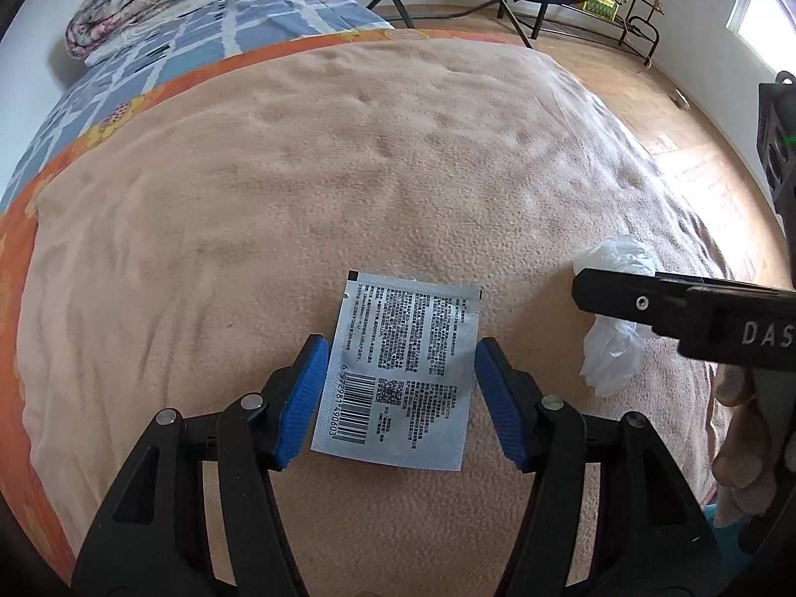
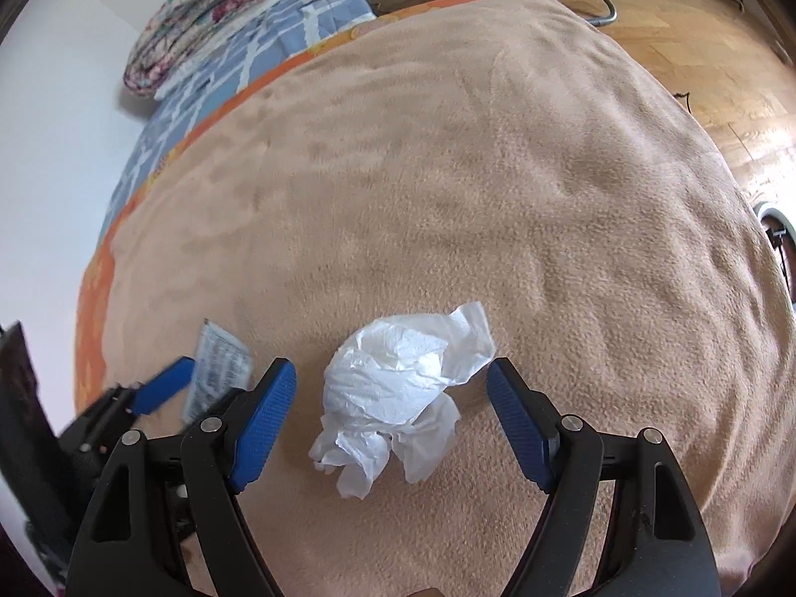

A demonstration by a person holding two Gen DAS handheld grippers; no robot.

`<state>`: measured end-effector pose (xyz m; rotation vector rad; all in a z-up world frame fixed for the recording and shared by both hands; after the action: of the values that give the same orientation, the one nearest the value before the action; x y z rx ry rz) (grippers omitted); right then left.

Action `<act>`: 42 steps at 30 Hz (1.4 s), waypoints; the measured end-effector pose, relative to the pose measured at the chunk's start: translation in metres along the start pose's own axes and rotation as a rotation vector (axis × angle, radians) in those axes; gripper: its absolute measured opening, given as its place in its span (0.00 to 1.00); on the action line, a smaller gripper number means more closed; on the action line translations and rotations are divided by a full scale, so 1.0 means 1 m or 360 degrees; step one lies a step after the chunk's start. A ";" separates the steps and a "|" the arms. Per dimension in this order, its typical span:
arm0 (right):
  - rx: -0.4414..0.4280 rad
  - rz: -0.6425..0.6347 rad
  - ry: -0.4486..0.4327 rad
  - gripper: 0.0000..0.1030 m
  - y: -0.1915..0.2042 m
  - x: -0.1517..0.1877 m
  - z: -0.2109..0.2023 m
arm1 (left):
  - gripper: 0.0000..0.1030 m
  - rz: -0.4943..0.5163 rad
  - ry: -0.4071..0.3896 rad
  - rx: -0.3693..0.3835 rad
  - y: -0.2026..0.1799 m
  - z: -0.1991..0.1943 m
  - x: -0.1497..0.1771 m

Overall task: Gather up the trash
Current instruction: 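Grasp the white printed packet with the left gripper while the right grasps the white tissue, then carry the packet and tissue with both grippers over the blue basket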

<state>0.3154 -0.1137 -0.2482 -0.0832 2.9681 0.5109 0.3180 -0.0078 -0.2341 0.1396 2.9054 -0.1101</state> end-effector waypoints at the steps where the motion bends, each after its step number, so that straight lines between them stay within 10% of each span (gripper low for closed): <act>1: 0.0004 -0.0014 -0.0007 0.76 0.002 0.000 0.000 | 0.61 0.0001 -0.0004 -0.0007 0.001 -0.001 0.001; 6: 0.0023 -0.0090 -0.0016 0.42 0.008 0.003 -0.002 | 0.61 -0.0017 -0.0022 -0.0018 0.007 -0.007 0.005; 11: 0.0038 -0.0164 -0.0027 0.29 0.013 0.009 -0.005 | 0.61 -0.0034 -0.0026 -0.0029 0.011 -0.012 0.011; 42: -0.0013 -0.0660 -0.0232 0.27 0.063 0.123 -0.096 | 0.61 -0.0038 -0.0192 0.0011 -0.014 -0.124 0.108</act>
<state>0.1777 -0.0903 -0.1543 -0.6173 2.6971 0.4488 0.1842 -0.0014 -0.1381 0.0963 2.7872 -0.1279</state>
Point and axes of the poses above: each gripper's, at about its wrist camera, not at the fingertips, and z roughly the way its jaws point, y to its left, x to its underside, the point moved 9 cm from there along z, roughly the way its jaws point, and after that the axes turned 13 degrees about y, right-handed, at the moved point
